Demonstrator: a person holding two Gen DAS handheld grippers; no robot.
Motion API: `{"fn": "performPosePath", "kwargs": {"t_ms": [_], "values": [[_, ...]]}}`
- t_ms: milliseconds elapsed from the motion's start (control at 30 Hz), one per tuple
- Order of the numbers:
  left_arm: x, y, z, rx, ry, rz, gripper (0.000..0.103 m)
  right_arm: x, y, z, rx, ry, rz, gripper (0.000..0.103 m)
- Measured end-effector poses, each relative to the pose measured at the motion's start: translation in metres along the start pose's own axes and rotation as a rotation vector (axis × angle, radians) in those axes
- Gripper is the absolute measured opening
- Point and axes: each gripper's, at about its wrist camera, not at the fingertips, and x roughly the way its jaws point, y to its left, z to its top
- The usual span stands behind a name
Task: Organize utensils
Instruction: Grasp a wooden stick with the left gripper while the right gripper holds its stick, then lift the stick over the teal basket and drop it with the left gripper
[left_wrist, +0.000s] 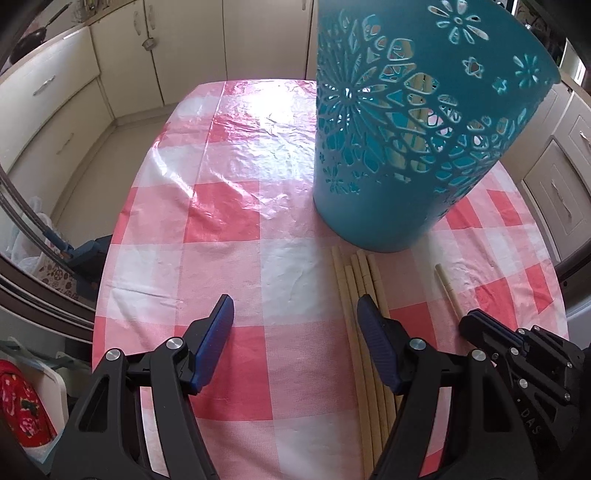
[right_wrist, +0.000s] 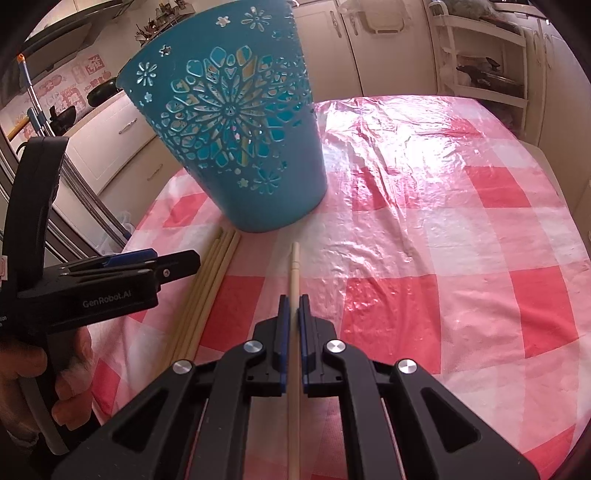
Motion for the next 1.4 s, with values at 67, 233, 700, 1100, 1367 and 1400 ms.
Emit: {"fn": "performPosePath", "kwargs": {"t_ms": [67,233,700,1100,1367,1400], "values": [[0.001,-0.004,-0.002,0.025,0.004,0.034,0.066,0.0,0.0,0.0,-0.001,0.0,-0.001,0.005],[0.002,-0.003,-0.003,0.025,0.017,0.061,0.065,0.0,0.0,0.001,-0.005,-0.001,-0.001,0.005],[-0.001,-0.018,-0.003,0.07,-0.002,0.038,0.053,0.004,0.003,0.004,-0.024,-0.009,-0.02,0.005],[-0.005,-0.029,-0.003,0.105,-0.003,-0.014,0.005,0.009,0.013,0.007,-0.112,-0.003,-0.087,0.005],[-0.018,-0.001,0.003,0.017,0.054,-0.11,0.004,0.01,0.006,0.009,-0.076,0.002,-0.045,0.006],[-0.024,0.002,0.004,0.014,0.049,-0.115,0.004,0.01,0.005,0.009,-0.076,0.001,-0.044,0.006]]}}
